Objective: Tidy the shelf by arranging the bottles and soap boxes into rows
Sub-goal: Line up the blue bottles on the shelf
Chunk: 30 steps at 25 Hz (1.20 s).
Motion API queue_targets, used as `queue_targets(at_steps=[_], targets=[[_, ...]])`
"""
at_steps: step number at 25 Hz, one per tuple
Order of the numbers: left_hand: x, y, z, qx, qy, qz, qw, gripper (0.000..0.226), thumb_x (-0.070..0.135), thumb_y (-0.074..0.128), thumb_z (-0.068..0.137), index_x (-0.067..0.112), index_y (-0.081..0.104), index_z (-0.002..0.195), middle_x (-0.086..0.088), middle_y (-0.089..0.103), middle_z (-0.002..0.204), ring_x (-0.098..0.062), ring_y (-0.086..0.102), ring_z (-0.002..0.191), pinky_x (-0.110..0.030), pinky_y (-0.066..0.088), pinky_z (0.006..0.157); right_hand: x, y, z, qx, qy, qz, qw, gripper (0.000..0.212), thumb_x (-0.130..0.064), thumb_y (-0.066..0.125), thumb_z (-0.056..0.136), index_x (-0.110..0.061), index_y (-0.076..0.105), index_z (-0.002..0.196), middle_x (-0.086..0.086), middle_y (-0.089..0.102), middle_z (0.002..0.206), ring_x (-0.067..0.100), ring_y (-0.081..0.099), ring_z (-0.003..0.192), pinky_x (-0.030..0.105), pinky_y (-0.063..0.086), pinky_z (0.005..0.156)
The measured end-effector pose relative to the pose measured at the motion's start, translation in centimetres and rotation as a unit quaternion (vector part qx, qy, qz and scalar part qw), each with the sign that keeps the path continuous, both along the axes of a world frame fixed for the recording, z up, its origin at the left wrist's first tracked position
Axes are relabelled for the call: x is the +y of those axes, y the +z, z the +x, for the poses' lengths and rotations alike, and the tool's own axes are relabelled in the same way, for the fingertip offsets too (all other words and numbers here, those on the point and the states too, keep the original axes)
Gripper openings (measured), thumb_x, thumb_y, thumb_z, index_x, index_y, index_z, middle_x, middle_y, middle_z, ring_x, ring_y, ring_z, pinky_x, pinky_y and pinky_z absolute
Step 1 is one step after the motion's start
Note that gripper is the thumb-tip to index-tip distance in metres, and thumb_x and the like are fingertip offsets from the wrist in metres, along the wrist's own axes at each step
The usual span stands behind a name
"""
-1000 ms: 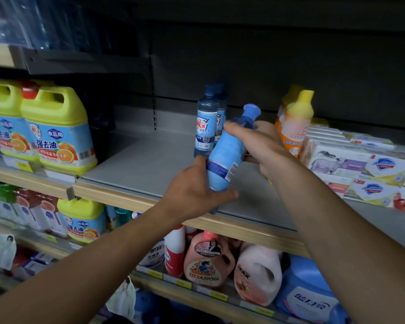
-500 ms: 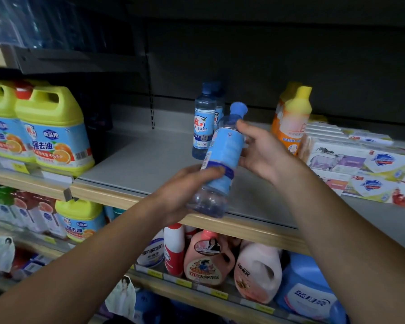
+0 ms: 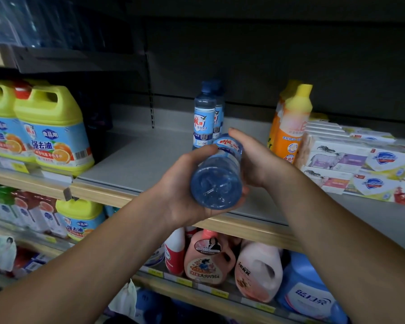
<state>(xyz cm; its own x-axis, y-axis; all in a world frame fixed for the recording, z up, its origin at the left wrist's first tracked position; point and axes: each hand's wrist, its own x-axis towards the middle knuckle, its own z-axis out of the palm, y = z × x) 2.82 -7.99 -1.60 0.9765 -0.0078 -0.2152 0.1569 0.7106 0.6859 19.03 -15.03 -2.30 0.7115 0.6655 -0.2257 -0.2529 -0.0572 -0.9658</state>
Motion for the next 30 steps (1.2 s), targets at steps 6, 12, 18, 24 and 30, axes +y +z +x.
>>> queue_targets(at_steps=[6,12,18,24,30], targets=[[0.2,0.3,0.2,-0.004,0.003,0.02,1.0,0.063,0.034,0.07,0.07,0.005,0.058,0.124,-0.019,0.067,0.091,-0.03,0.066,0.074,-0.04,0.059,0.057,0.2,0.9,-0.1,-0.008,-0.019,0.021,1.0,0.048,-0.055,0.06,0.088,-0.015,0.07,0.112,0.011,0.074,0.108,0.026,0.069,0.105,0.047,0.052,0.096],[2.5,-3.0,2.5,-0.104,0.19,0.511,0.832,0.051,0.034,0.08,0.073,0.019,0.057,0.116,0.001,0.073,0.099,-0.016,0.07,0.09,-0.04,0.058,0.085,0.7,4.0,-2.0,-0.342,-0.063,0.163,0.923,0.038,-0.029,0.071,0.083,-0.021,0.062,0.118,0.003,0.073,0.106,0.018,0.071,0.096,0.041,0.058,0.084],[6.6,-5.5,5.8,-0.067,0.266,0.59,0.759,0.052,0.034,0.086,0.063,0.026,0.059,0.108,0.008,0.072,0.095,-0.007,0.069,0.084,-0.042,0.059,0.082,2.7,2.4,-2.6,-0.475,-0.022,0.092,0.875,0.056,-0.021,0.078,0.078,-0.034,0.051,0.125,-0.022,0.064,0.102,-0.003,0.065,0.096,0.025,0.055,0.086],[10.3,-7.1,8.7,-0.086,0.297,0.573,0.759,0.058,0.023,0.087,0.067,0.03,0.054,0.114,0.011,0.07,0.101,-0.005,0.069,0.088,-0.039,0.059,0.084,4.1,2.6,2.6,-0.442,-0.078,0.016,0.894,0.037,-0.044,0.058,0.092,-0.033,0.058,0.127,-0.022,0.061,0.114,-0.004,0.058,0.106,0.029,0.048,0.1],[13.6,-7.9,11.1,-0.083,0.336,0.545,0.763,0.045,0.024,0.083,0.074,0.024,0.059,0.113,0.01,0.072,0.101,-0.006,0.069,0.091,-0.042,0.057,0.087,7.8,5.6,8.4,-0.531,-0.168,-0.079,0.827,0.047,-0.037,0.059,0.092,-0.021,0.054,0.136,-0.001,0.061,0.128,0.015,0.059,0.114,0.028,0.045,0.098]])
